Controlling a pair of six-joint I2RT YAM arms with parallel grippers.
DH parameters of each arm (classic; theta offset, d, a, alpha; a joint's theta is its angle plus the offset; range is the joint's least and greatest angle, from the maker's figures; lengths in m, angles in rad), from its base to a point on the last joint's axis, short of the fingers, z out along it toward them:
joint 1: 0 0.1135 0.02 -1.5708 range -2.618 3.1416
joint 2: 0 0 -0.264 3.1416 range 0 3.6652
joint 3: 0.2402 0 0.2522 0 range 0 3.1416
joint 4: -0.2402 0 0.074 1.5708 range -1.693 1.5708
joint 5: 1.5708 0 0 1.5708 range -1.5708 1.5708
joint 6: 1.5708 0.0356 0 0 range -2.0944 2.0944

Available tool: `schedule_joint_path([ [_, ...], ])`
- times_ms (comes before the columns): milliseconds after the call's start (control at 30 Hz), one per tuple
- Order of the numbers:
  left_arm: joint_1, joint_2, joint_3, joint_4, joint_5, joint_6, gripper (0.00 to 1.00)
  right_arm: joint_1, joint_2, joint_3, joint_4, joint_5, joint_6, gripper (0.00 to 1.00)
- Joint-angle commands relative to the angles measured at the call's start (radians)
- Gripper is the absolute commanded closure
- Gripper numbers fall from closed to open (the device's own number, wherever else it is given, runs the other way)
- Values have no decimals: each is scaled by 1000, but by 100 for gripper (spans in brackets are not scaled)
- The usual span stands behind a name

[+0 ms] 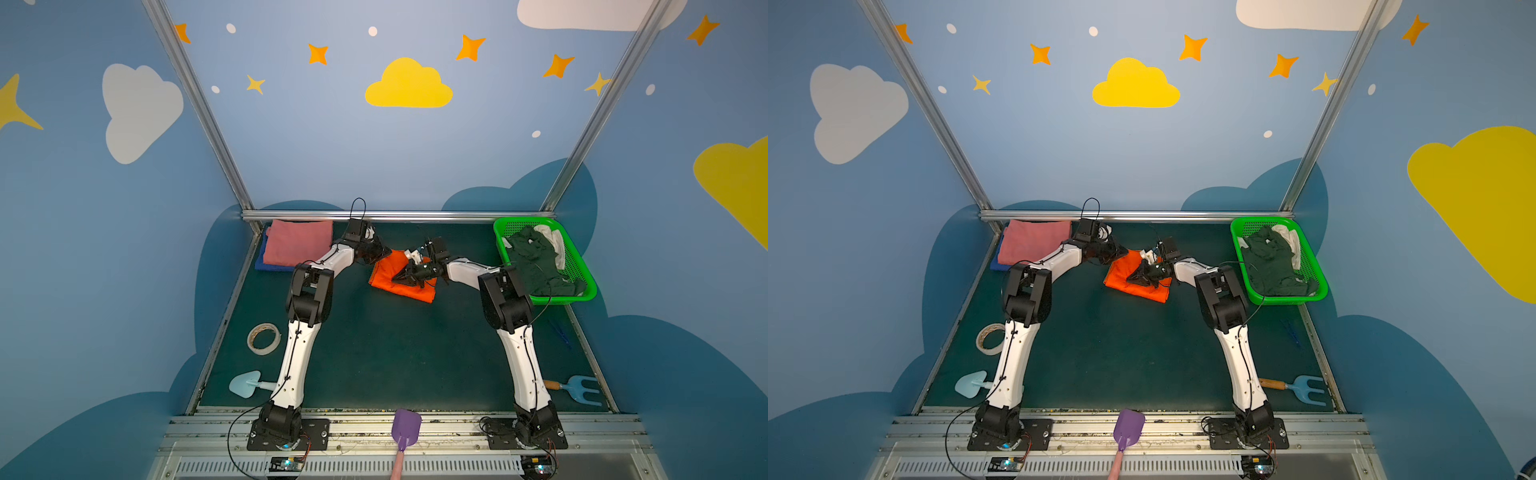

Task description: Fold and stack the t-shirts

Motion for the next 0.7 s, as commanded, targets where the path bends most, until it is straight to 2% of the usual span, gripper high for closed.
schedule_joint_path([
  [0, 4, 16, 41, -57, -12, 26, 90, -10, 12, -25, -25, 15, -22, 89],
  [300, 5, -9, 9, -77, -60, 26, 92, -8, -26, -110, -90, 8, -100, 89],
  [667, 6, -180, -203, 7, -95, 40, 92, 12, -139, -282, -113, -14, -182, 87],
])
